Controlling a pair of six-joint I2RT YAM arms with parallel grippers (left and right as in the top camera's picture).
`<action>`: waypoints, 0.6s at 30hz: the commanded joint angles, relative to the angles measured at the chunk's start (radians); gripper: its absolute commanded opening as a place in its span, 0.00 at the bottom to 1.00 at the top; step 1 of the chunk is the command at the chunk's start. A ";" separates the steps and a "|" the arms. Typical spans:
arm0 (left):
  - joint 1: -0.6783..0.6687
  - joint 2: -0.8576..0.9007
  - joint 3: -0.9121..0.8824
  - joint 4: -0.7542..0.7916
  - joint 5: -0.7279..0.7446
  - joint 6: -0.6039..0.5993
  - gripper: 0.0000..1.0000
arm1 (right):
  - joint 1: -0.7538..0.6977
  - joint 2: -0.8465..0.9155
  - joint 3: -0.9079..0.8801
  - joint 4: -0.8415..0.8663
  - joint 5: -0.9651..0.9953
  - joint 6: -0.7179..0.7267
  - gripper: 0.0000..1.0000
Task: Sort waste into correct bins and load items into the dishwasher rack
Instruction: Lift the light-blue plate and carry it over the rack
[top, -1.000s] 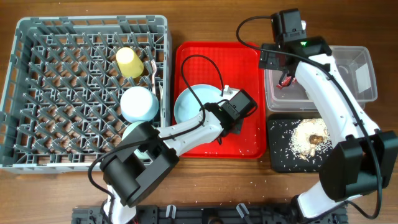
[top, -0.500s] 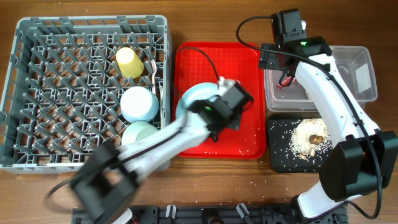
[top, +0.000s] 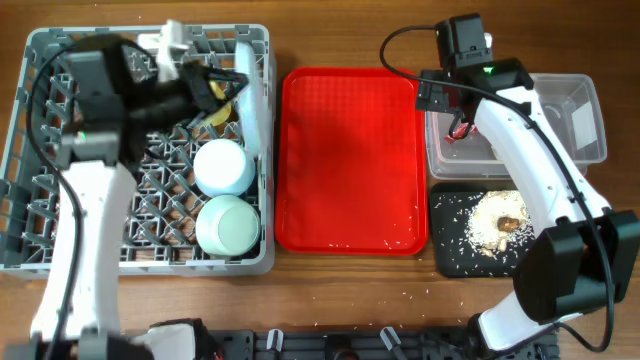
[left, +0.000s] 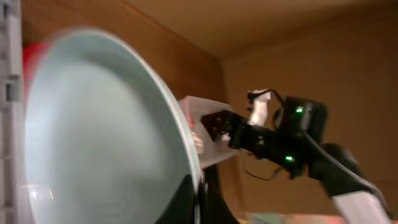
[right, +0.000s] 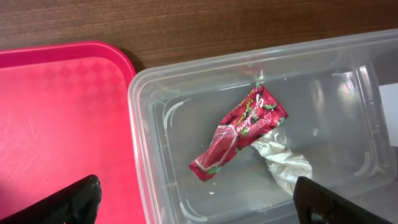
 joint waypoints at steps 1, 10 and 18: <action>0.076 0.128 0.002 0.101 0.386 0.005 0.04 | -0.002 -0.006 0.006 0.002 0.016 -0.012 1.00; 0.090 0.349 0.002 0.202 0.500 0.002 0.04 | -0.003 -0.006 0.006 0.002 0.016 -0.012 1.00; 0.135 0.312 0.002 0.305 0.546 -0.088 0.04 | -0.002 -0.006 0.006 0.002 0.016 -0.012 1.00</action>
